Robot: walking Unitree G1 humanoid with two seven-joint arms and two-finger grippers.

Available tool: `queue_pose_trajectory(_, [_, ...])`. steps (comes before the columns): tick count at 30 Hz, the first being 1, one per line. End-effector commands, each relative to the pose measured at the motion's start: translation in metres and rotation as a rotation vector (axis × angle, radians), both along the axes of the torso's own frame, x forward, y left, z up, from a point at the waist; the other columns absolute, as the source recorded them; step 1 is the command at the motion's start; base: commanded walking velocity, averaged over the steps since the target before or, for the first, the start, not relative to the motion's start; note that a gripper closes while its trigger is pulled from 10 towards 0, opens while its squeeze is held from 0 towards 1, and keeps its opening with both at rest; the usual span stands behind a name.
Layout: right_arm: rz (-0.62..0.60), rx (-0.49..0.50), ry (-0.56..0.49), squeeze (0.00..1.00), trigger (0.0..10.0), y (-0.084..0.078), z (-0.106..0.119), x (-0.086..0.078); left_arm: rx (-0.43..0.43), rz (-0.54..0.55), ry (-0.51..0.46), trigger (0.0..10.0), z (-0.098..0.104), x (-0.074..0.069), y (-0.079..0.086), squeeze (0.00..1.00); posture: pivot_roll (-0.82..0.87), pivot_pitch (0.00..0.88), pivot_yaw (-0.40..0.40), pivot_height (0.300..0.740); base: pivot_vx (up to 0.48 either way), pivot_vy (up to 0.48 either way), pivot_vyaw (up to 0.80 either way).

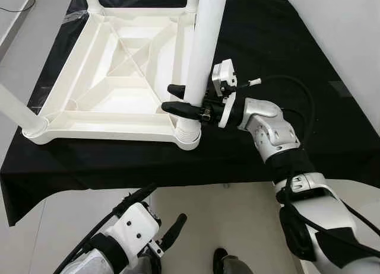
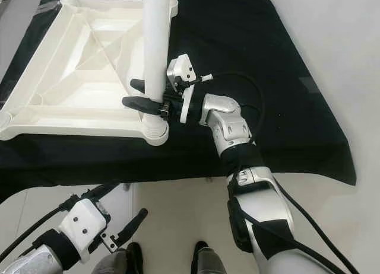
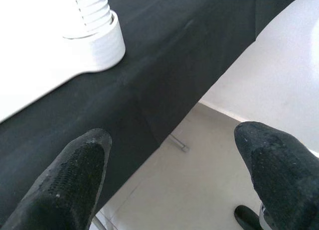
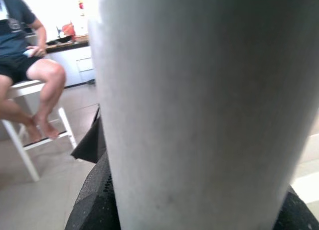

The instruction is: Building children table

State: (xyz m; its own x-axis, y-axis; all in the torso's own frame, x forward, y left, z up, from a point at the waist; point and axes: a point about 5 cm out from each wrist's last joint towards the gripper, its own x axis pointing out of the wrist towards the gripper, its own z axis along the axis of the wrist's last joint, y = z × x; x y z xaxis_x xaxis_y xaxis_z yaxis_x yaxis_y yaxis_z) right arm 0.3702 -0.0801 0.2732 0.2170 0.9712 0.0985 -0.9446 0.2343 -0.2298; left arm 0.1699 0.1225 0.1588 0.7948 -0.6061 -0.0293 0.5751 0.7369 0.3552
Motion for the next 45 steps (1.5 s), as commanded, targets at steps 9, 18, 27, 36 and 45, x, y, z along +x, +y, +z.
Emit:
queue_pose_trajectory(9, [0.093,-0.083,0.01,0.0,10.0,-0.007,-0.022,-0.005,-0.004,0.033,0.029,10.0,-0.004,-0.01,0.0,0.0,0.13,0.411,-0.011,0.74,0.0,0.0,0.0])
queue_pose_trajectory(18, [0.163,-0.282,-0.152,0.0,10.0,-0.002,-0.029,-0.014,-0.004,0.037,0.033,10.0,-0.004,-0.011,0.001,0.0,0.12,0.409,-0.009,0.74,0.0,0.0,0.0])
queue_pose_trajectory(27, [0.219,-0.348,-0.204,0.0,10.0,-0.001,-0.025,-0.019,-0.006,0.035,0.032,10.0,-0.005,-0.009,0.0,0.0,0.11,0.397,-0.013,0.74,0.0,0.0,0.0])
queue_pose_trajectory(36, [0.018,-0.254,-0.053,0.0,10.0,0.005,-0.016,0.001,-0.008,0.037,0.029,10.0,-0.006,-0.007,-0.001,0.0,0.11,0.387,-0.014,0.74,0.0,0.0,0.0])
queue_pose_trajectory(45, [-0.172,-0.277,0.022,0.0,10.0,0.0,-0.031,0.01,-0.012,0.031,0.031,10.0,-0.007,-0.005,-0.002,0.0,0.1,0.377,-0.012,0.74,0.0,0.0,0.0])
